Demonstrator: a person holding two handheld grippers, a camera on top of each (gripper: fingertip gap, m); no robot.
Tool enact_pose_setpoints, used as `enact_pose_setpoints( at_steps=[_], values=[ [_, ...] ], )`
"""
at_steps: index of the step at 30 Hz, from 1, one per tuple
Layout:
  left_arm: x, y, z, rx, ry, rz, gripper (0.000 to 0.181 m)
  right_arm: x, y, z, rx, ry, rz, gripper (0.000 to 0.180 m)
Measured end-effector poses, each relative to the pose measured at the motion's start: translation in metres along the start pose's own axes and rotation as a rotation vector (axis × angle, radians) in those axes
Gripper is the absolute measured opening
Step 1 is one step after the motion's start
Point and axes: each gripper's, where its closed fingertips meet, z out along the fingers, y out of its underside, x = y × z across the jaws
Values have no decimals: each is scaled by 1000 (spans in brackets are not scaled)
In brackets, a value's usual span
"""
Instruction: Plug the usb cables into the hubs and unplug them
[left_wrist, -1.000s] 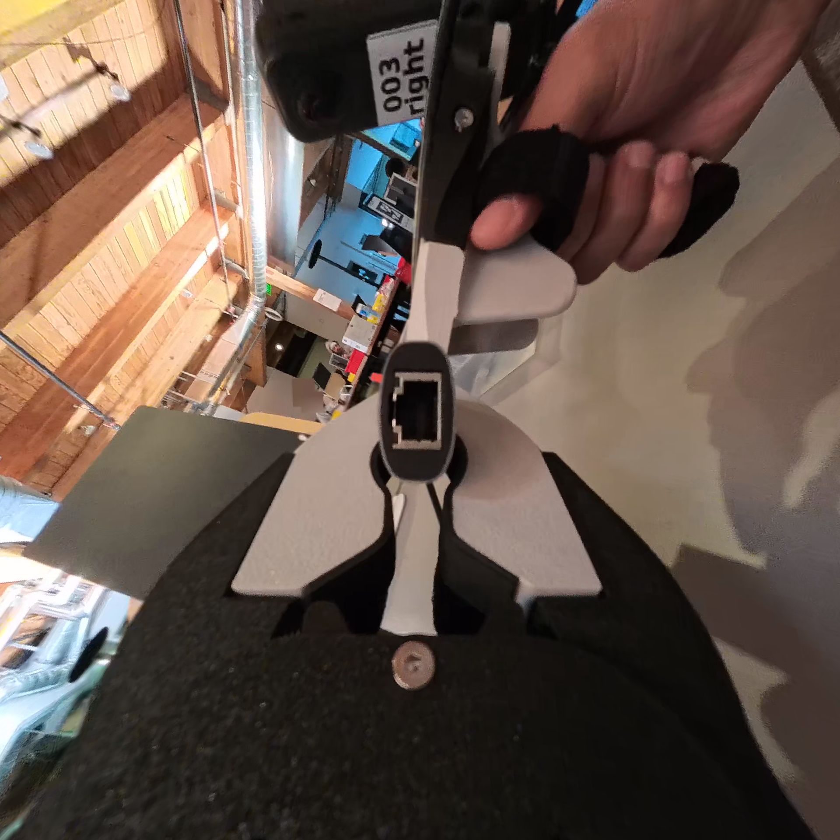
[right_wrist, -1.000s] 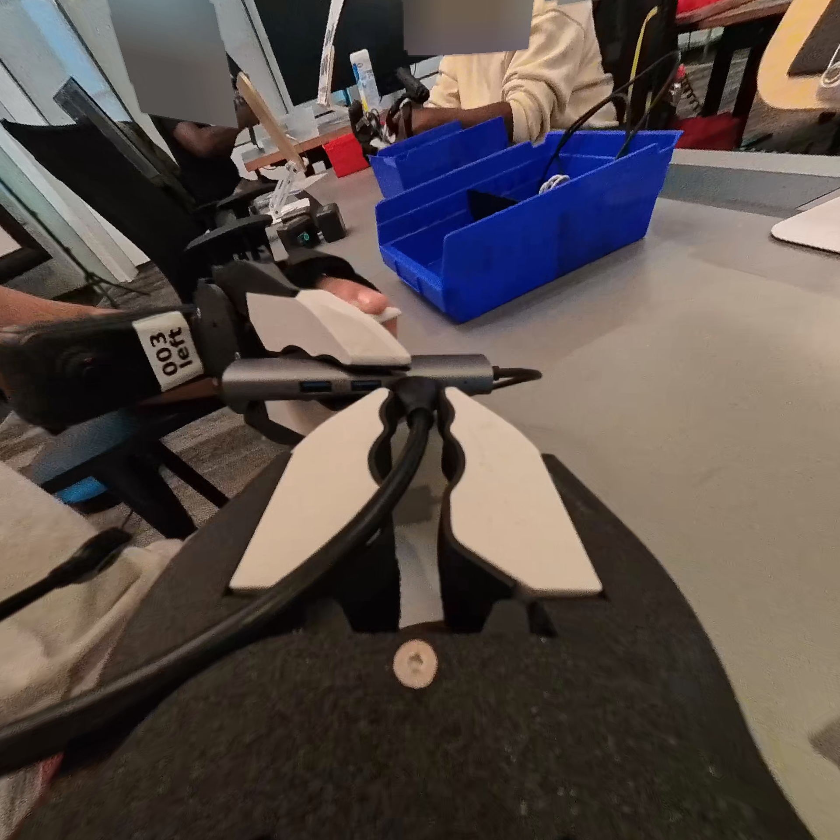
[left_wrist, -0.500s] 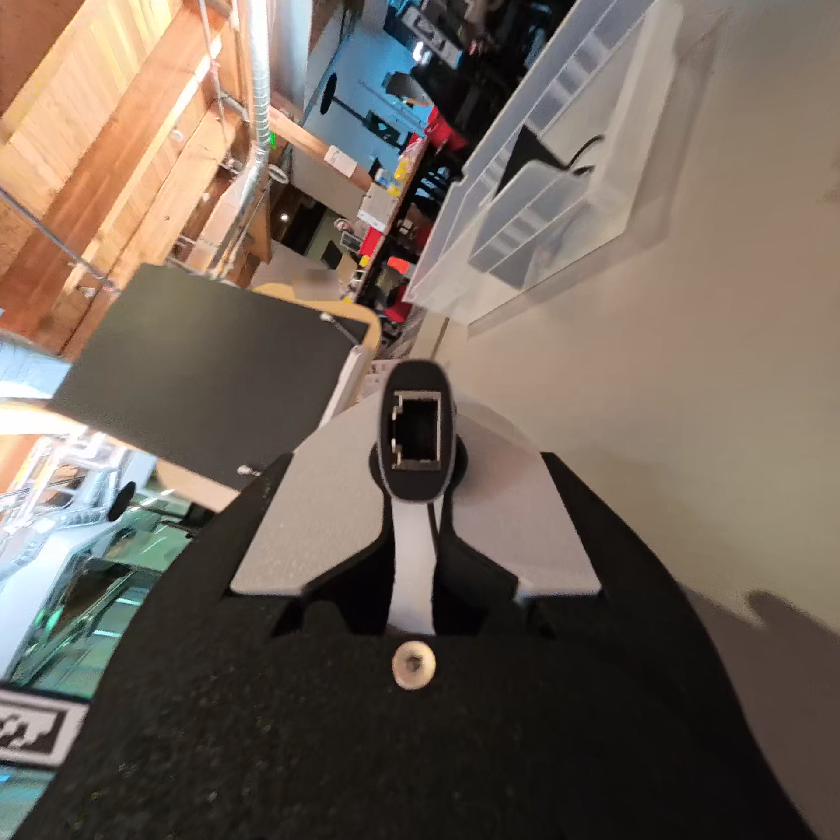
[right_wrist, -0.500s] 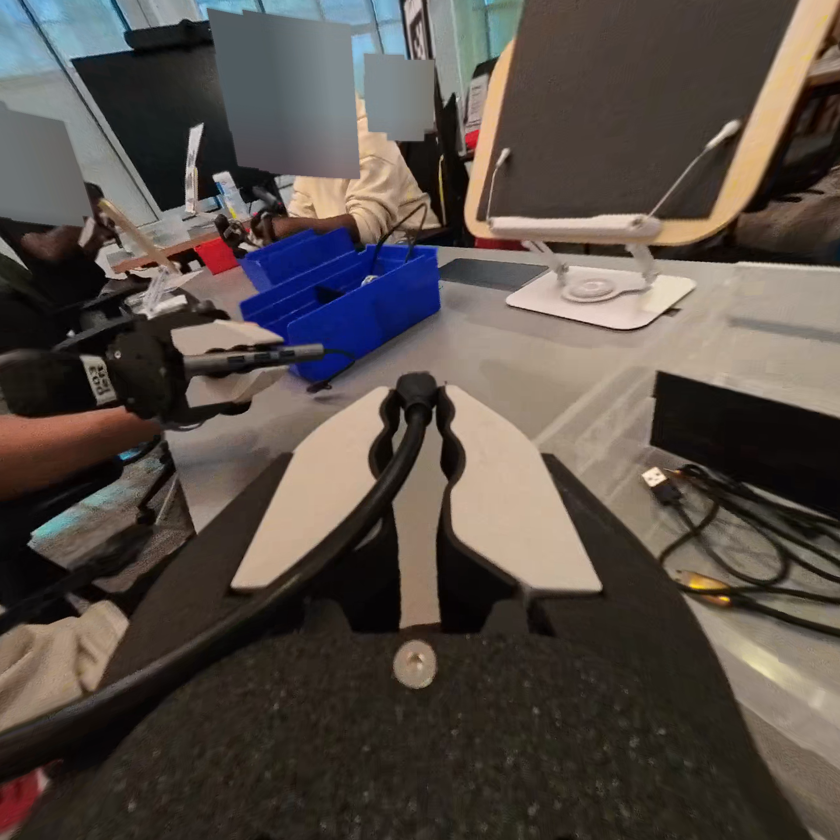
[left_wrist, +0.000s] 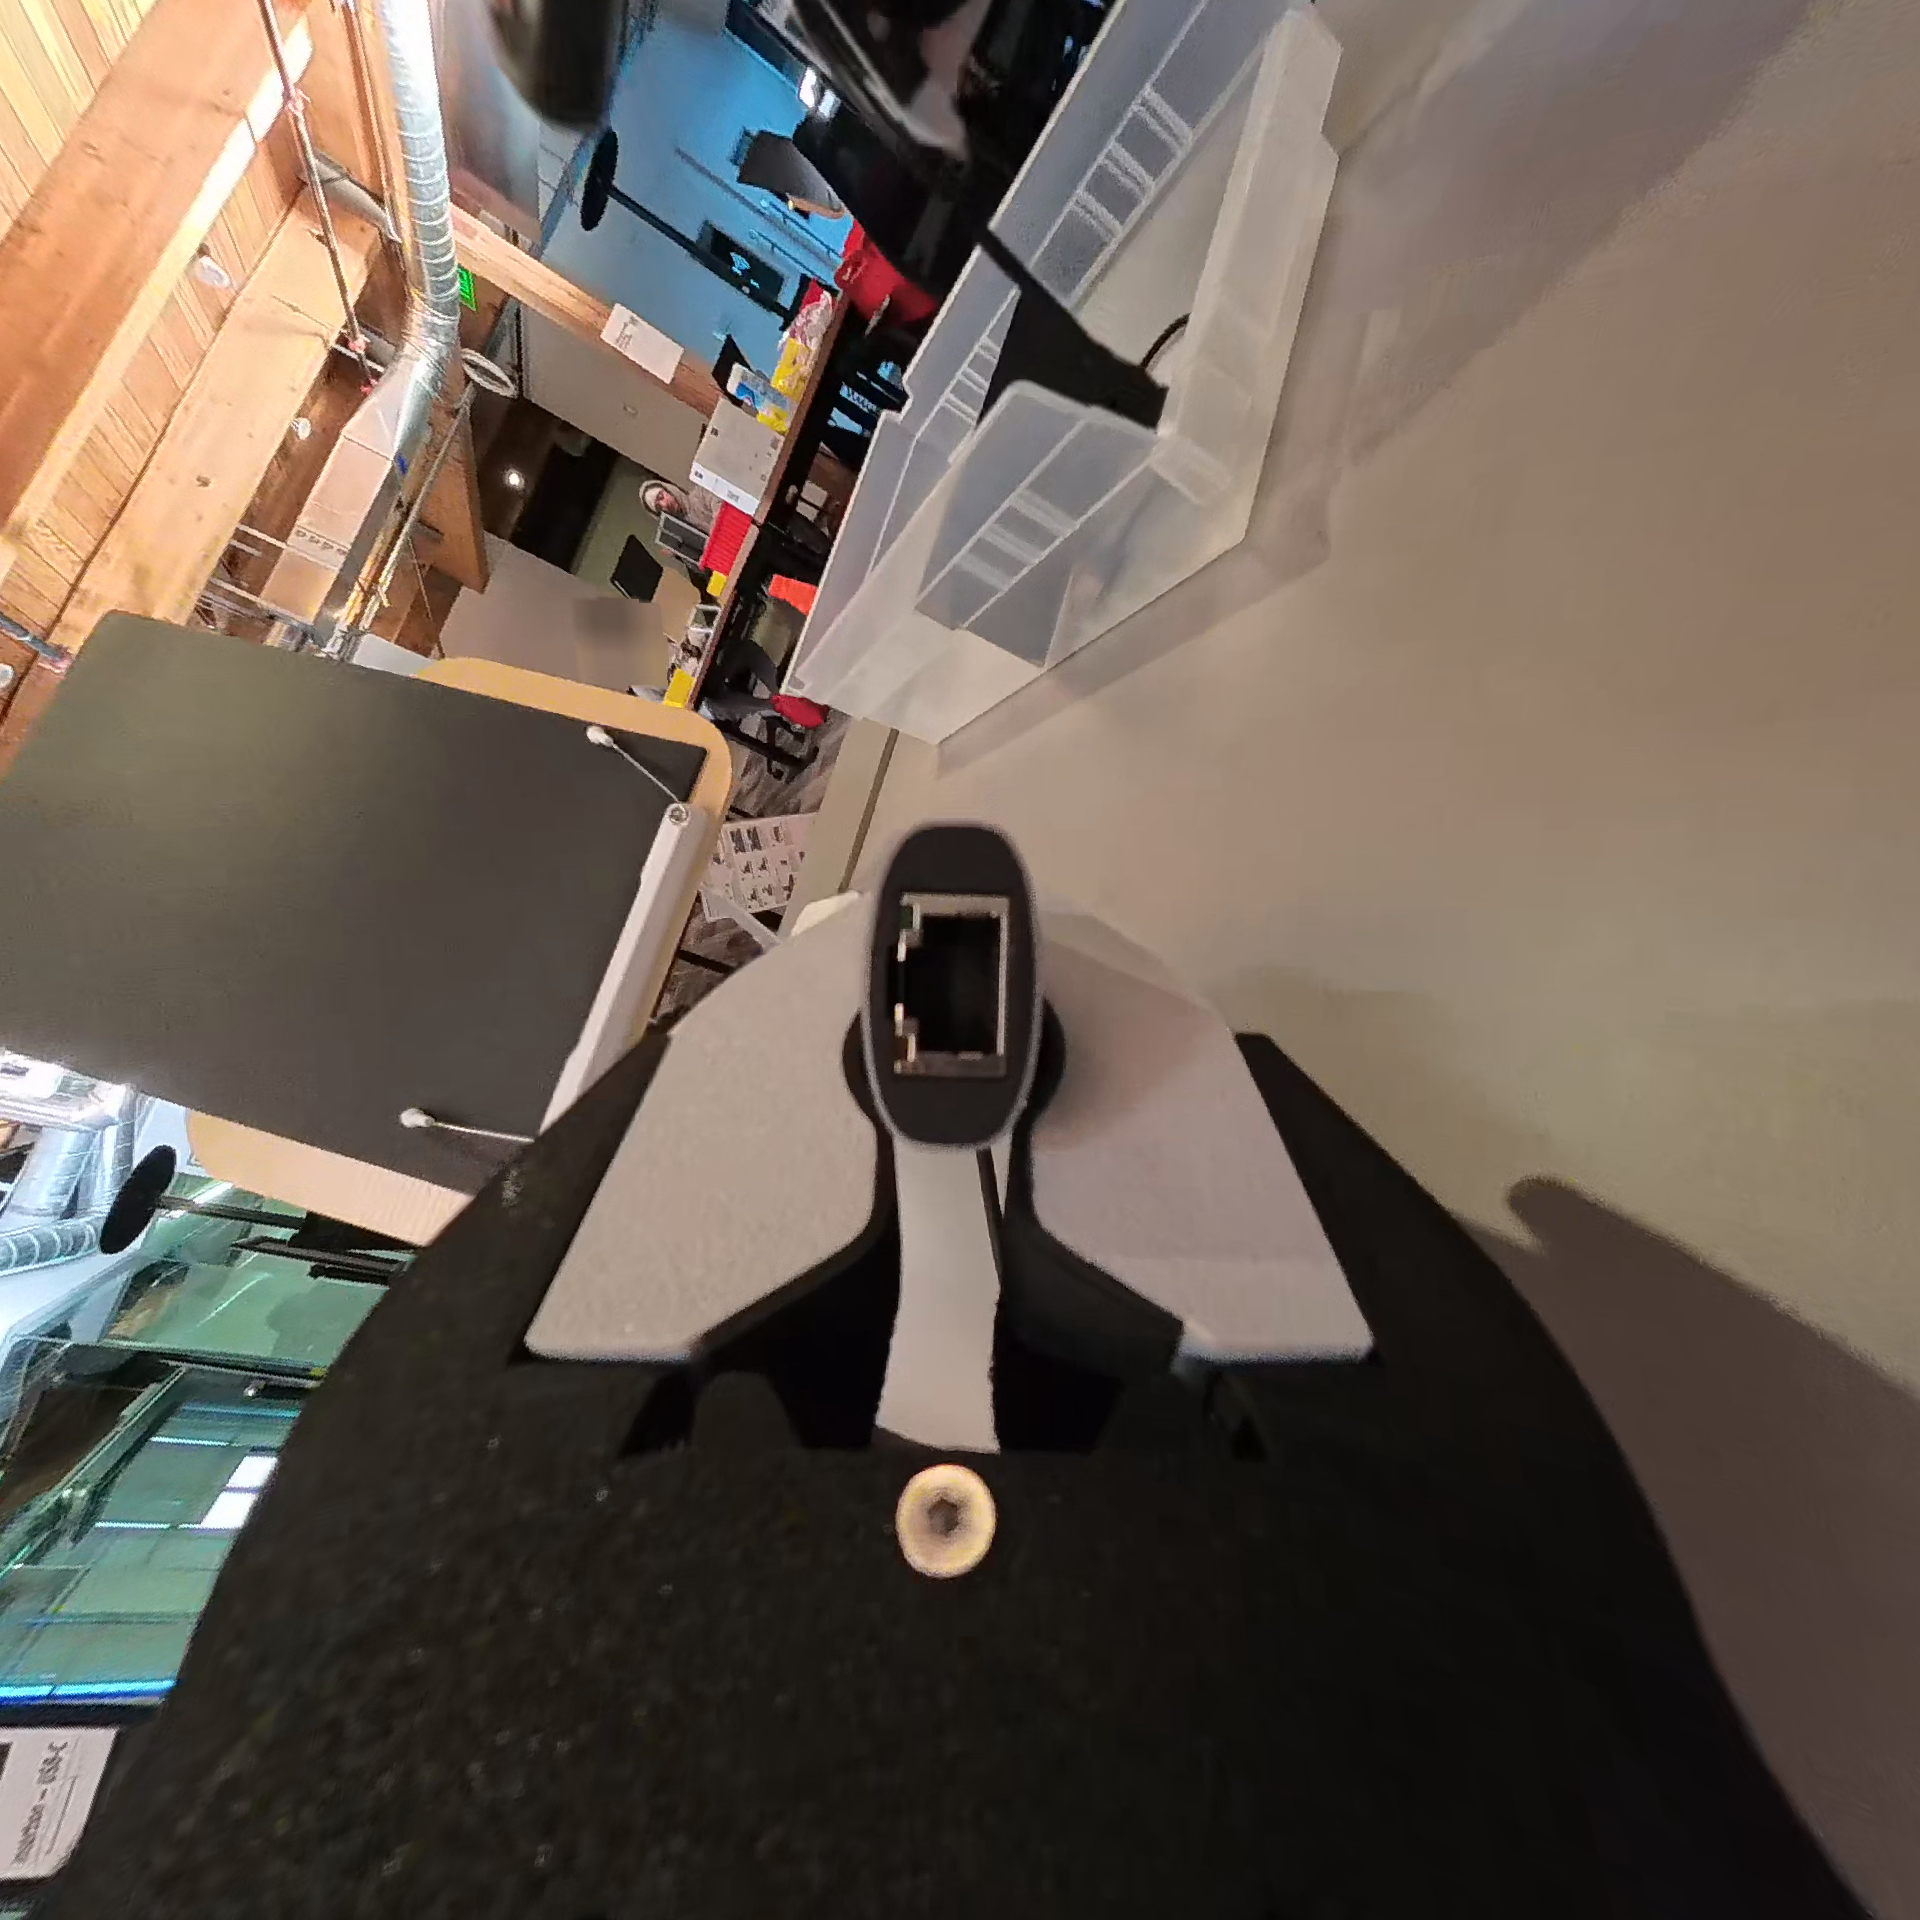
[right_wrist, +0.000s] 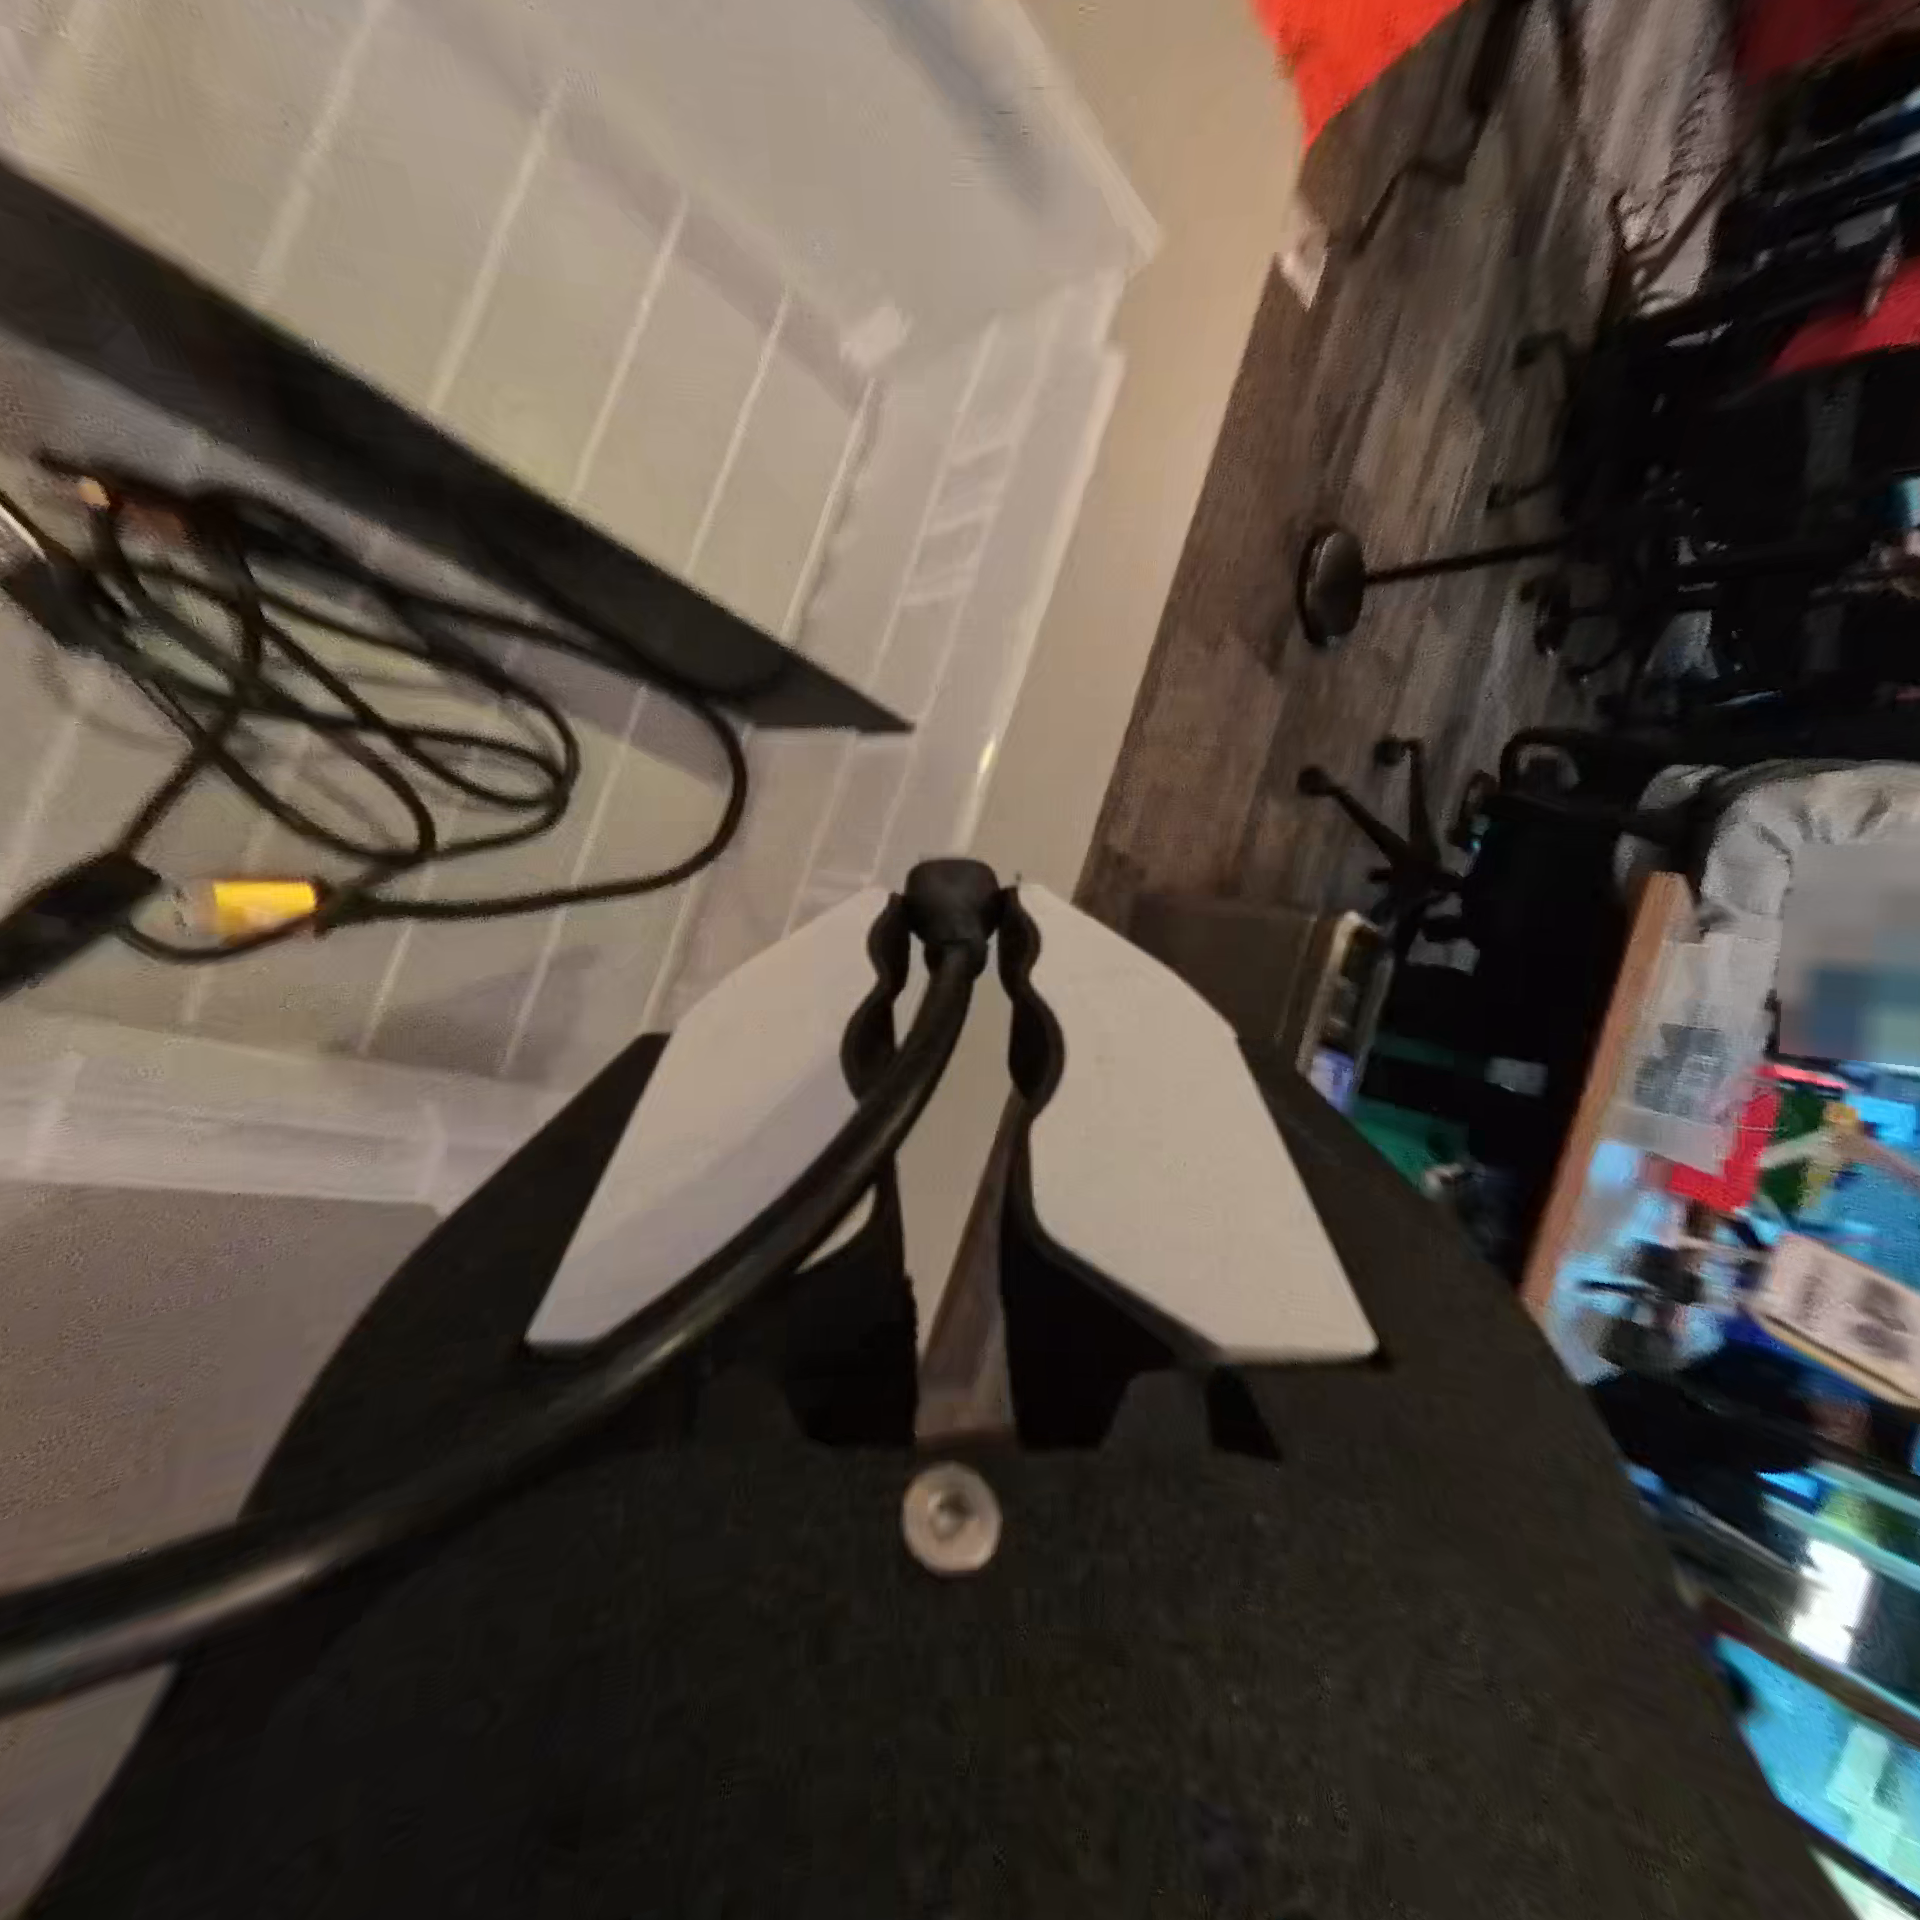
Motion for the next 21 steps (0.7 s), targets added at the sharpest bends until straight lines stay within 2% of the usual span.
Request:
enact_pose_setpoints(
  at_steps=[2,4,7,9,12,16,21],
  values=[
    [0,3,-1,-6,3,-1,16,-24,15,23,-172,-9,-216,16],
    [1,5,0,-11,14,-15,16,-51,25,41,-297,-86,-379,17],
    [1,6,1,-11,22,-21,17,-85,29,60,-386,-257,-440,17],
    [-1,6,0,-8,15,-11,17,-93,29,70,-425,-305,-477,18],
    [-2,5,-2,-6,11,-4,16,-106,30,76,-445,-435,-430,22],
    [-1,7,-1,-6,19,-4,16,-117,34,63,-421,-626,-353,49],
    [3,9,0,-5,35,6,17,-99,25,44,-271,-676,-246,51]
  ],
)
